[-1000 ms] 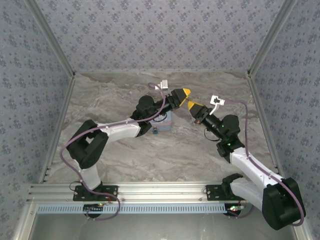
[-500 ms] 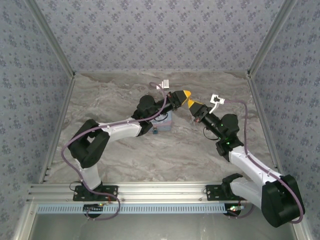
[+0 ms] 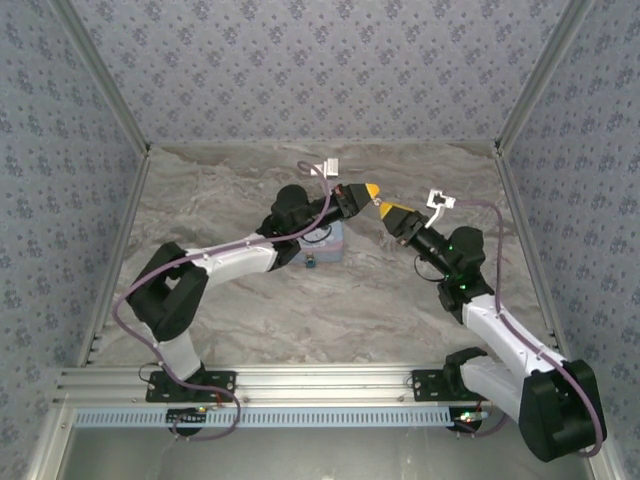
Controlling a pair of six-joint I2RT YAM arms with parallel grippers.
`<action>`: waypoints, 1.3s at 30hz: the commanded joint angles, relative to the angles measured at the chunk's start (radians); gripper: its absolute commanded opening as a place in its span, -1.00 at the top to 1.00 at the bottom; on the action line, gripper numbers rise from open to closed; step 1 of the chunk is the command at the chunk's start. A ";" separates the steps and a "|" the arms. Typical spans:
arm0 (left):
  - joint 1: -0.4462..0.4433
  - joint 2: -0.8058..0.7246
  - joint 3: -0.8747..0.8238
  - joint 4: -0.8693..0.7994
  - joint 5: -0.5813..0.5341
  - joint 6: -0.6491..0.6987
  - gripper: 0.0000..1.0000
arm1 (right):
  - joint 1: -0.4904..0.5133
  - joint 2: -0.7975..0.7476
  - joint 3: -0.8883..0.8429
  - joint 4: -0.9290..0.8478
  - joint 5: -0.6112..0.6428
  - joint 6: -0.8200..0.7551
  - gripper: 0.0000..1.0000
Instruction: Unlock a padlock with a key
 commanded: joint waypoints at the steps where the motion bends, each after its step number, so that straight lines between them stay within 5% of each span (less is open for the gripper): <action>1: 0.037 -0.092 0.061 -0.216 0.074 0.203 1.00 | -0.058 -0.037 0.002 -0.038 -0.148 -0.011 0.03; 7: 0.046 -0.151 0.186 -0.633 0.121 0.498 1.00 | -0.114 0.033 0.057 0.056 -0.333 0.046 -0.30; 13: 0.046 -0.161 0.250 -0.780 0.133 0.593 1.00 | -0.073 0.153 0.164 0.102 -0.430 0.077 -0.31; 33: 0.055 -0.154 0.251 -0.763 0.136 0.570 1.00 | 0.020 0.222 0.206 0.001 -0.414 -0.032 -0.16; 39: 0.058 -0.145 0.245 -0.742 0.148 0.550 1.00 | 0.027 0.228 0.195 0.007 -0.411 -0.037 0.04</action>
